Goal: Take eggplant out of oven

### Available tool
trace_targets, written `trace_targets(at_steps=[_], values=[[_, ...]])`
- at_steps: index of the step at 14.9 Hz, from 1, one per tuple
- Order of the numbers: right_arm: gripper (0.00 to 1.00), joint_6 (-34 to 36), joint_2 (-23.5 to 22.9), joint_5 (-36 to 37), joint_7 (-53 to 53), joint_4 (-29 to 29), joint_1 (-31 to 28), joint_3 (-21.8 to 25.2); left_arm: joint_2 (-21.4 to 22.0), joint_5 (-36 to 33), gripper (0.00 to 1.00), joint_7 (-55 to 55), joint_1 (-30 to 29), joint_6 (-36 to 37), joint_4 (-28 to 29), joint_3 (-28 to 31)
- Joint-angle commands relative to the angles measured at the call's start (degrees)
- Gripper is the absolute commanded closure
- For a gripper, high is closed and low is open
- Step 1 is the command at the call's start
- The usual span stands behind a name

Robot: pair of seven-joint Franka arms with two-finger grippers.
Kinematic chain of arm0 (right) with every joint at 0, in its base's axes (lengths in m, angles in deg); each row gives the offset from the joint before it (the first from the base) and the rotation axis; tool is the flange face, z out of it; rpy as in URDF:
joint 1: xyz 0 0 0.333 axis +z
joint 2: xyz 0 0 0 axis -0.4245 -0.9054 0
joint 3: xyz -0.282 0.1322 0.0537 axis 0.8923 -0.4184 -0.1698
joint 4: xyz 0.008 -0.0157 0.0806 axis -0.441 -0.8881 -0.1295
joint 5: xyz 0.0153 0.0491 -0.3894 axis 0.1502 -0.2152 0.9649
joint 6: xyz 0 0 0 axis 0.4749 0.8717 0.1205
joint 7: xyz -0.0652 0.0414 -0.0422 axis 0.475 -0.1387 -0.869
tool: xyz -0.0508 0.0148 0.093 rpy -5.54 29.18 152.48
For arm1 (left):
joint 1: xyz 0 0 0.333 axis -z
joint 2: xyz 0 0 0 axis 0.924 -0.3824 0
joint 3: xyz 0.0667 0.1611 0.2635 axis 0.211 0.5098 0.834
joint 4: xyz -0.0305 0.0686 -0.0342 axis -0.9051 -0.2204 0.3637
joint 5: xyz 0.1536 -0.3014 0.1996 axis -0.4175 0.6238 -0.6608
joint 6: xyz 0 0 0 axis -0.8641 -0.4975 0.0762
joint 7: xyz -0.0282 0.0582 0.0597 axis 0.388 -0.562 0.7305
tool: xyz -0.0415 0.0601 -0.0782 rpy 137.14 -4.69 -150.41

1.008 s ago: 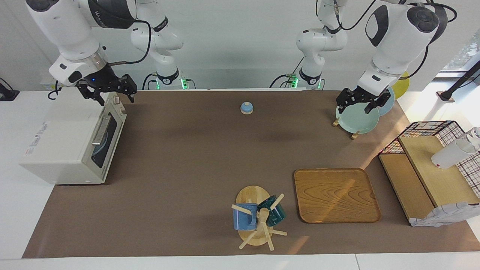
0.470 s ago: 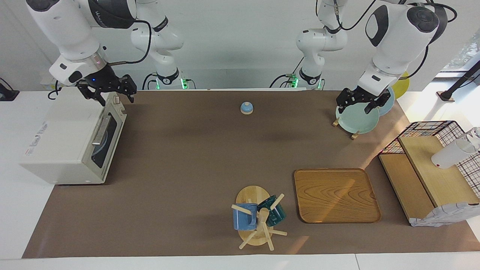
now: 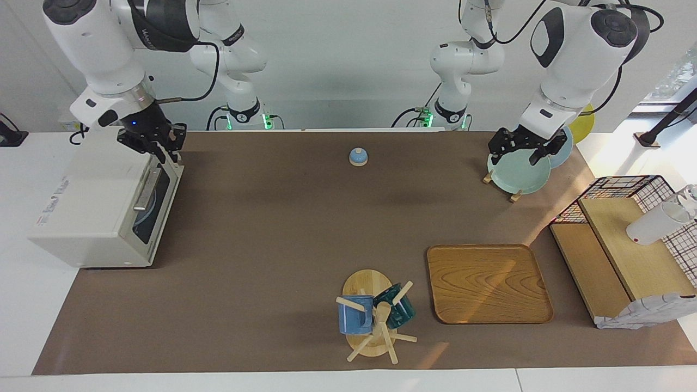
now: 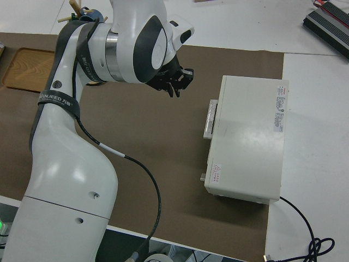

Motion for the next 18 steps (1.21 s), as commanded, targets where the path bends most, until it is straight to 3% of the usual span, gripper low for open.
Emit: trace_targets(at_steps=[1, 4, 18], values=[[1.00, -3.7, 1.2, 4.9, -8.0, -6.0, -1.2, -0.4, 0.9, 0.2, 0.00, -0.3, -0.6, -0.4, 0.7, -0.2], [1.00, -7.7, 0.5, 11.7, -9.5, -9.7, -1.1, -0.4, 0.9, 0.2, 0.00, -0.3, -0.7, -0.4, 0.7, -0.2], [1.00, -16.5, 0.0, 14.8, -10.0, -18.1, -4.4, -0.4, 0.9, 0.2, 0.00, -0.3, -0.6, -0.4, 0.7, -0.2]])
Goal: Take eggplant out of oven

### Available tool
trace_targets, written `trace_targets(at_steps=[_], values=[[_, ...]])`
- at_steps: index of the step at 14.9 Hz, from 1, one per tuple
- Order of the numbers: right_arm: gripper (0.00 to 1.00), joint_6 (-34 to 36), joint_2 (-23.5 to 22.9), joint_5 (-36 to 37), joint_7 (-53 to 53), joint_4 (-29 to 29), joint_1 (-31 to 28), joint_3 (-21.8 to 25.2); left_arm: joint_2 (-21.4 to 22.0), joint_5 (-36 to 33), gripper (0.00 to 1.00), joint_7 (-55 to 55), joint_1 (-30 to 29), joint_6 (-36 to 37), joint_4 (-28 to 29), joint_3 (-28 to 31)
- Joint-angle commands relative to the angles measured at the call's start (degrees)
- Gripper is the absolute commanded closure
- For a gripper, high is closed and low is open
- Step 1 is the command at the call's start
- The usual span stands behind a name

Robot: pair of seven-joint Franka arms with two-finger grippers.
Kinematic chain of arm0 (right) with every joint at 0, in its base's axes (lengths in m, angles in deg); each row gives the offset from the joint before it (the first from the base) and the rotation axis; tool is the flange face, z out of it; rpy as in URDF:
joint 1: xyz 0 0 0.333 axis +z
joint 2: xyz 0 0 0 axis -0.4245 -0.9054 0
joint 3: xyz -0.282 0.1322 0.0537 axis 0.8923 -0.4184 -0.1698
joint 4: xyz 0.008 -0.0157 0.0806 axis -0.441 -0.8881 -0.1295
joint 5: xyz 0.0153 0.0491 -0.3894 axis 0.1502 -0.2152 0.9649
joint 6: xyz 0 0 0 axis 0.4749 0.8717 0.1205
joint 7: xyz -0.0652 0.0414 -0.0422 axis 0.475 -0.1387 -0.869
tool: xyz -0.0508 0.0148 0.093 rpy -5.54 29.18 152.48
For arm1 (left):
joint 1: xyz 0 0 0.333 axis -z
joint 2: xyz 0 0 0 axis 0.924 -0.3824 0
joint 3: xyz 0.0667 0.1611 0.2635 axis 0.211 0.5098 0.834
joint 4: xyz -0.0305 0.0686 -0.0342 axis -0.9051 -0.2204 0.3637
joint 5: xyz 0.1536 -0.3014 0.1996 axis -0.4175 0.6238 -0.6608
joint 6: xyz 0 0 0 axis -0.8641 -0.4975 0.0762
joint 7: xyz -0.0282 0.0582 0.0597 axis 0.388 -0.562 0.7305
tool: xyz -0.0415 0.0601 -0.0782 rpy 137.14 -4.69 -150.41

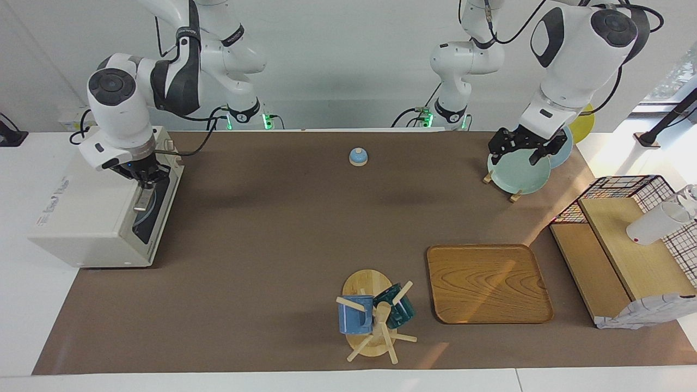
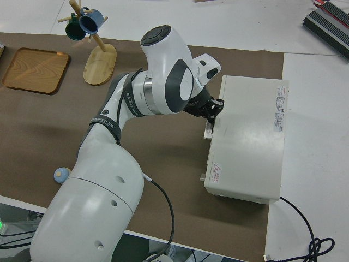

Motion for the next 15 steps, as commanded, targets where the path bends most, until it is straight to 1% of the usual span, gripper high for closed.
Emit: trace_targets(at_steps=[1, 4, 7, 10, 11, 15], values=[[1.00, -3.5, 0.1, 0.7, -0.9, -3.2, -0.7, -0.5, 0.9, 0.2, 0.00, -0.3, -0.6, -0.4, 0.7, -0.2], [1.00, -6.2, -0.7, -0.6, -0.9, -4.5, 0.4, -0.6, 0.9, 0.2, 0.00, -0.3, -0.7, -0.4, 0.7, -0.2], [1.00, -10.6, -1.4, -1.7, -0.9, -6.8, 1.1, -0.6, 0.9, 0.2, 0.00, -0.3, -0.6, -0.4, 0.7, -0.2], [1.00, -13.1, -3.4, -4.3, -0.9, -7.5, 1.2, -0.6, 0.9, 0.2, 0.00, -0.3, -0.6, -0.4, 0.7, -0.2], [1.00, -13.5, -3.4, -4.9, -0.9, -8.0, 1.2, -0.6, 0.9, 0.2, 0.00, -0.3, -0.6, -0.4, 0.7, -0.2], [1.00, -19.0, -3.7, -5.8, -0.9, -10.6, 1.5, -0.7, 0.9, 0.2, 0.00, -0.3, -0.6, -0.4, 0.7, -0.2]])
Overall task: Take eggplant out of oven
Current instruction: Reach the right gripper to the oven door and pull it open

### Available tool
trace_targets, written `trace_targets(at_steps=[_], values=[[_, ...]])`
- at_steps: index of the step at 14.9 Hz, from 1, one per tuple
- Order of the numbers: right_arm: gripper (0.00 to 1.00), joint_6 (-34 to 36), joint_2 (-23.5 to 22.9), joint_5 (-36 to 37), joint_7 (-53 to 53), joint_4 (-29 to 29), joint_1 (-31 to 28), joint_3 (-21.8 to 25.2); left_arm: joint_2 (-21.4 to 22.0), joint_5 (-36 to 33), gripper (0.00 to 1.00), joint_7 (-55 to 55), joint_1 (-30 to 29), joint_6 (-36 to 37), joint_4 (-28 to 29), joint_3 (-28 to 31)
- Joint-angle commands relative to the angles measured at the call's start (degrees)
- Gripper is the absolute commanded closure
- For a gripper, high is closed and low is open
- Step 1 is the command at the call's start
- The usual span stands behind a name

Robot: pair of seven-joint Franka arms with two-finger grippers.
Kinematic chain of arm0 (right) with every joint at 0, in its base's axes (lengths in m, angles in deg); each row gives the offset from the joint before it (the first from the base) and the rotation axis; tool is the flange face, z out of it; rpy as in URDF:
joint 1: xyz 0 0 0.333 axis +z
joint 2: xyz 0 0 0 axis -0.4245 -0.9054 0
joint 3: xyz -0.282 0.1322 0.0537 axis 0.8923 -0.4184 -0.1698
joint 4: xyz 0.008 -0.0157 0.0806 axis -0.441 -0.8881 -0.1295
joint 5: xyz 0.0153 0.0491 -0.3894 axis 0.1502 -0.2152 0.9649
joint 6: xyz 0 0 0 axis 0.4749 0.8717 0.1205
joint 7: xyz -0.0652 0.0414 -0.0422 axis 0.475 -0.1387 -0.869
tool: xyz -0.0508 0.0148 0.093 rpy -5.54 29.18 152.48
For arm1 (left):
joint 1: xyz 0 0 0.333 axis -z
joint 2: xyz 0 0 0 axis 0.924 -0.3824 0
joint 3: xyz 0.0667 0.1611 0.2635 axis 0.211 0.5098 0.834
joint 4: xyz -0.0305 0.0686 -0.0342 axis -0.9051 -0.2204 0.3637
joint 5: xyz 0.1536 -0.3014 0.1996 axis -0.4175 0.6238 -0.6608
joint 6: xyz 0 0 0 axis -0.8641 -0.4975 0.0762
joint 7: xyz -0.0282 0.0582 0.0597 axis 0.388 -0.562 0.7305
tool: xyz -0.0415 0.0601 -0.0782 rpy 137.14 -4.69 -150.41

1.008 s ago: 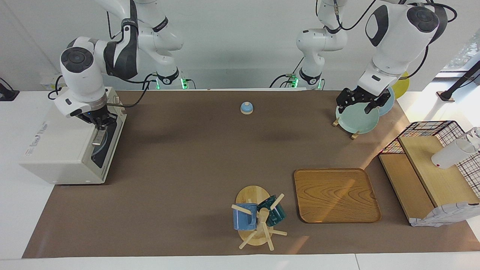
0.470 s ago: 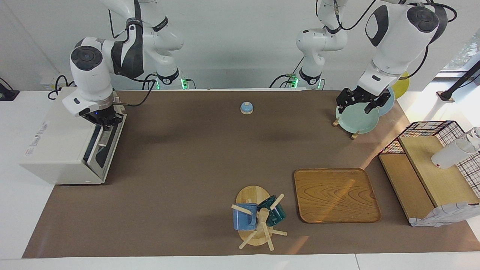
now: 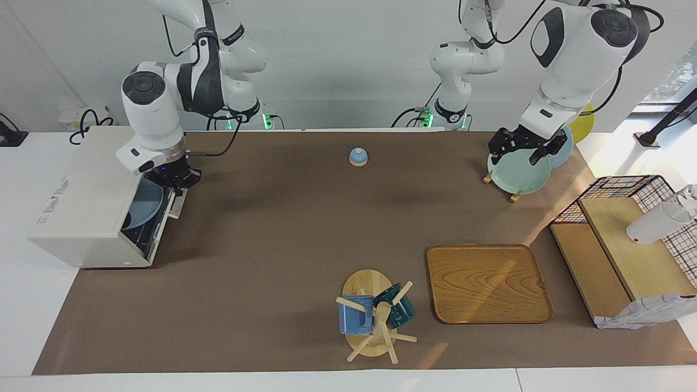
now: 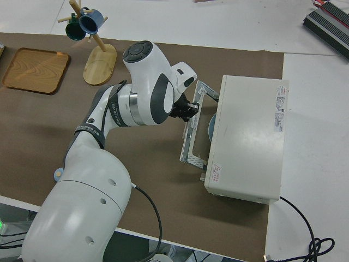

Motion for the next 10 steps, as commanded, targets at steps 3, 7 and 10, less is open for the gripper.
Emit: trace_targets(at_steps=[3, 7, 10], values=[[1.00, -9.8, -5.3, 2.4, -0.5, -2.9, -0.8, 1.4, 0.9, 0.2, 0.00, -0.3, -0.6, -0.4, 0.7, -0.2], [1.00, -11.5, -6.1, 2.3, -1.2, -3.7, -0.7, 1.3, 0.9, 0.2, 0.00, -0.3, -0.6, -0.5, 0.7, -0.2], [1.00, -13.6, -8.0, 0.3, -2.7, -3.9, 0.2, 1.3, 0.9, 0.2, 0.00, -0.3, -0.6, -0.4, 0.7, -0.2]])
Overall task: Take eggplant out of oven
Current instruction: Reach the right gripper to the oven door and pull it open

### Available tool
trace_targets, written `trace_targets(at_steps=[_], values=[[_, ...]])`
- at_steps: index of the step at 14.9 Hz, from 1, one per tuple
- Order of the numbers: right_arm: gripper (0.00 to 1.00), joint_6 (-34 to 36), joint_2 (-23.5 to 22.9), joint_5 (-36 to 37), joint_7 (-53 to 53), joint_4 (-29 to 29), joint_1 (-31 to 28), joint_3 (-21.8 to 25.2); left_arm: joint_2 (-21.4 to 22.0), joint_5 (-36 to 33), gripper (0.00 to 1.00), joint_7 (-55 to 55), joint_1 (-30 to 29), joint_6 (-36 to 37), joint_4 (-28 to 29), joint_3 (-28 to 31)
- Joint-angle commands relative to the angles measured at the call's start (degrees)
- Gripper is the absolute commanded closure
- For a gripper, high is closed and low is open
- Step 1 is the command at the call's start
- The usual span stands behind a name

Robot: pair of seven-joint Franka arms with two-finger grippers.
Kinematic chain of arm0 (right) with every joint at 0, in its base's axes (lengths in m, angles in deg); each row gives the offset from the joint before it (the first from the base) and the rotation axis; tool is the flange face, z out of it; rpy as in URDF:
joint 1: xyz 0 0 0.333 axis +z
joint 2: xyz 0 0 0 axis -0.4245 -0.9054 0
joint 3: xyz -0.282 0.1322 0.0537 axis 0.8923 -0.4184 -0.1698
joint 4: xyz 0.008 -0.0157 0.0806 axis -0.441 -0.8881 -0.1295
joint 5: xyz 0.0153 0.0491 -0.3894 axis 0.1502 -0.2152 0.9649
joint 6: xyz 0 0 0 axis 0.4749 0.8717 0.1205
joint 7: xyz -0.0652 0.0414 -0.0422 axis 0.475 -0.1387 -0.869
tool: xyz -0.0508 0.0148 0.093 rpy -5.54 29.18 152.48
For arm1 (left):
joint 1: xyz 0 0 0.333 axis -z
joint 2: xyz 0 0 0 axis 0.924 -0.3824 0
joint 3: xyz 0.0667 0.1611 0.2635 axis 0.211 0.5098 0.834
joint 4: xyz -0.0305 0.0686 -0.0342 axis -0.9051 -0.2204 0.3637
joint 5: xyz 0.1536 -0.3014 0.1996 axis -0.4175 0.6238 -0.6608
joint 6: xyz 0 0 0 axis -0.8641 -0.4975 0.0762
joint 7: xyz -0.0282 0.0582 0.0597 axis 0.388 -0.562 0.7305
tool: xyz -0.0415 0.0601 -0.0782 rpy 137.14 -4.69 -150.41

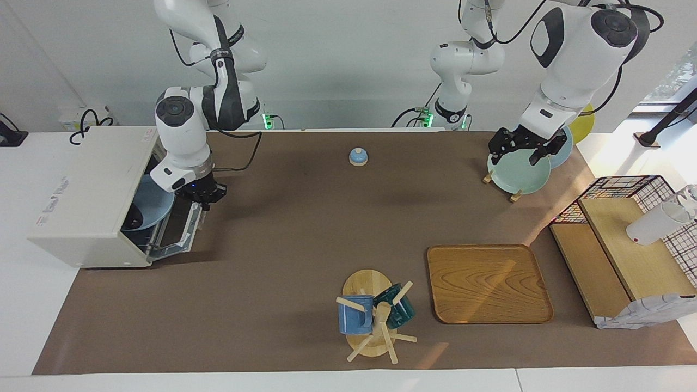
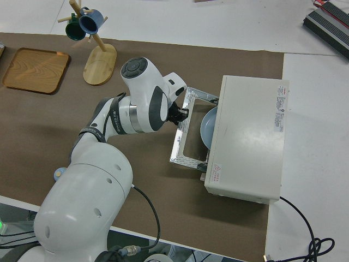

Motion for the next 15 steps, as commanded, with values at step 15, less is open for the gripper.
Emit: trace_targets(at_steps=[15], values=[[1.00, -6.7, -7.8, -4.3, -8.4, 0.0, 4.4, 1.9, 0.9, 0.2, 0.00, -0.3, -0.7, -0.4, 0.7, -0.2]])
